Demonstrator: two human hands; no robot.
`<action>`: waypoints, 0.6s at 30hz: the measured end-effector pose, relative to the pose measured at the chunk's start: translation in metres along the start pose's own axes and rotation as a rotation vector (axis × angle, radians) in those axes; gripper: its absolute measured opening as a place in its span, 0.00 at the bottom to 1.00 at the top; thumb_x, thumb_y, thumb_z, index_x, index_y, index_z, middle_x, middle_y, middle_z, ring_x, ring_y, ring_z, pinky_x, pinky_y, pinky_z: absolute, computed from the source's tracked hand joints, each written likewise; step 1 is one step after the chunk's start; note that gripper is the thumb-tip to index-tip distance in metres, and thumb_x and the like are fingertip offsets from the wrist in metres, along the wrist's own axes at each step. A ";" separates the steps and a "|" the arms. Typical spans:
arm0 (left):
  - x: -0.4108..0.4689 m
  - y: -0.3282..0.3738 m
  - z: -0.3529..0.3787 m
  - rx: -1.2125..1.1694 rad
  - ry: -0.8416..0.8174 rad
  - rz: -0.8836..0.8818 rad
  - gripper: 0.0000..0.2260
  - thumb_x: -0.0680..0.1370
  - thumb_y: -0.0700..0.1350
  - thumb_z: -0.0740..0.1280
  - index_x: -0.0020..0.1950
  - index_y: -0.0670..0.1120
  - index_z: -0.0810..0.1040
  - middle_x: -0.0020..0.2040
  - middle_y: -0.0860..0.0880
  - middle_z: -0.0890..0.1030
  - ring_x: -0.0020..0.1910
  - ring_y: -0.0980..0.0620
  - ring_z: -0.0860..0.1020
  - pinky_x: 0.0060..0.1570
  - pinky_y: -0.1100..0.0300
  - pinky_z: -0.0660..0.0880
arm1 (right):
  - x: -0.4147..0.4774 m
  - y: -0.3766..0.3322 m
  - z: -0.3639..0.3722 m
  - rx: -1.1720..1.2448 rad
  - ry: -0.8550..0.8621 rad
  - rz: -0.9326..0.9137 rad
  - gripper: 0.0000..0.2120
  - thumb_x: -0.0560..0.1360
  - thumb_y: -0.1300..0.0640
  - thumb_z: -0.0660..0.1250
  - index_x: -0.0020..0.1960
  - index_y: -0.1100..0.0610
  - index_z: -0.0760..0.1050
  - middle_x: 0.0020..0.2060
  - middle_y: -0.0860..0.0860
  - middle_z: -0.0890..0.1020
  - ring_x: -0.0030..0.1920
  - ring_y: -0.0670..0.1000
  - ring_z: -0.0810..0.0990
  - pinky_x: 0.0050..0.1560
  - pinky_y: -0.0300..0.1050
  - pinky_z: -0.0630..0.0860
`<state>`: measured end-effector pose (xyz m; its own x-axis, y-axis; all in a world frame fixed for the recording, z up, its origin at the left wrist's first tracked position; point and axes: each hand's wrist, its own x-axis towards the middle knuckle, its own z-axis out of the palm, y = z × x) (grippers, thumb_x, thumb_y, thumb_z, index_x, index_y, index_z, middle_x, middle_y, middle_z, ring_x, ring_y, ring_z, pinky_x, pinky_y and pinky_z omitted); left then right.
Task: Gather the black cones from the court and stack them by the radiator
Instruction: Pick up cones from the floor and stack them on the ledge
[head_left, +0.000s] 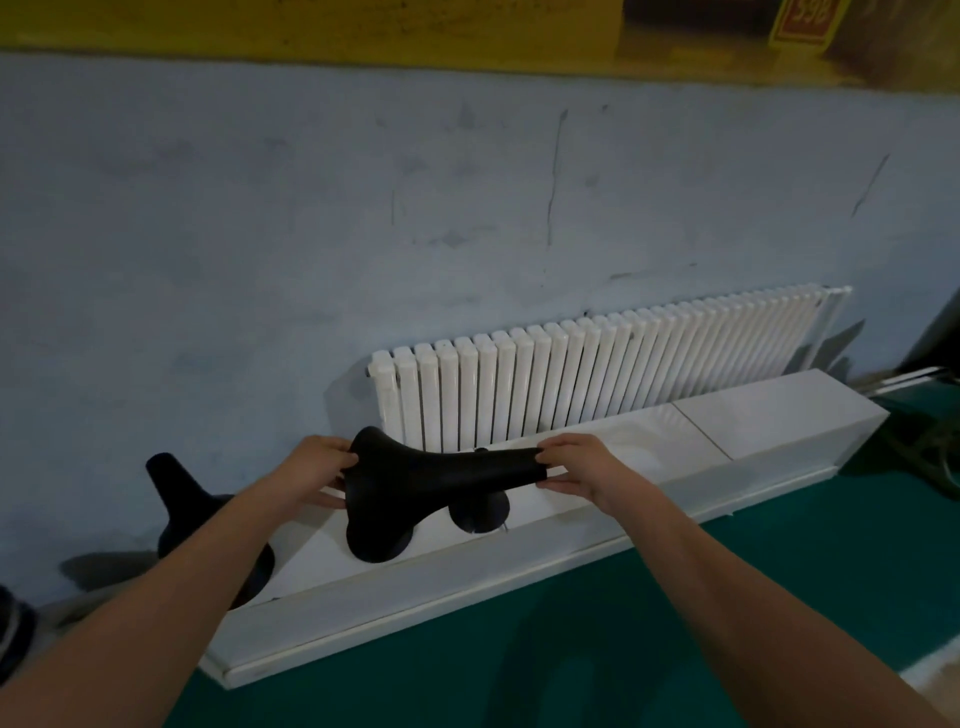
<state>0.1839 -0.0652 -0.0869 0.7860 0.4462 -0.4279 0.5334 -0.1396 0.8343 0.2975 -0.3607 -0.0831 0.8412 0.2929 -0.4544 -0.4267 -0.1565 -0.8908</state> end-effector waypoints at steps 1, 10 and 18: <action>0.006 0.001 0.001 0.003 -0.004 -0.005 0.10 0.79 0.37 0.62 0.59 0.40 0.77 0.47 0.41 0.79 0.42 0.45 0.78 0.35 0.54 0.77 | 0.006 -0.002 -0.001 -0.001 0.002 -0.001 0.05 0.74 0.68 0.68 0.48 0.61 0.77 0.53 0.61 0.76 0.56 0.62 0.79 0.41 0.43 0.83; 0.087 0.011 -0.014 0.054 0.009 -0.050 0.11 0.79 0.35 0.62 0.59 0.37 0.77 0.42 0.42 0.78 0.37 0.47 0.76 0.35 0.57 0.75 | 0.083 -0.020 0.023 -0.002 -0.019 0.013 0.03 0.74 0.69 0.68 0.45 0.63 0.77 0.47 0.59 0.77 0.52 0.58 0.79 0.37 0.38 0.82; 0.176 0.034 -0.072 0.102 0.031 -0.046 0.10 0.79 0.35 0.61 0.57 0.36 0.78 0.43 0.42 0.78 0.36 0.47 0.76 0.32 0.58 0.74 | 0.178 -0.054 0.088 -0.008 -0.003 0.093 0.03 0.74 0.69 0.68 0.43 0.63 0.77 0.47 0.61 0.78 0.52 0.60 0.79 0.53 0.50 0.79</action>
<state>0.3176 0.0719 -0.1092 0.7509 0.4811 -0.4525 0.5988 -0.2070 0.7737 0.4409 -0.2175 -0.1163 0.7973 0.2798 -0.5349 -0.5000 -0.1903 -0.8449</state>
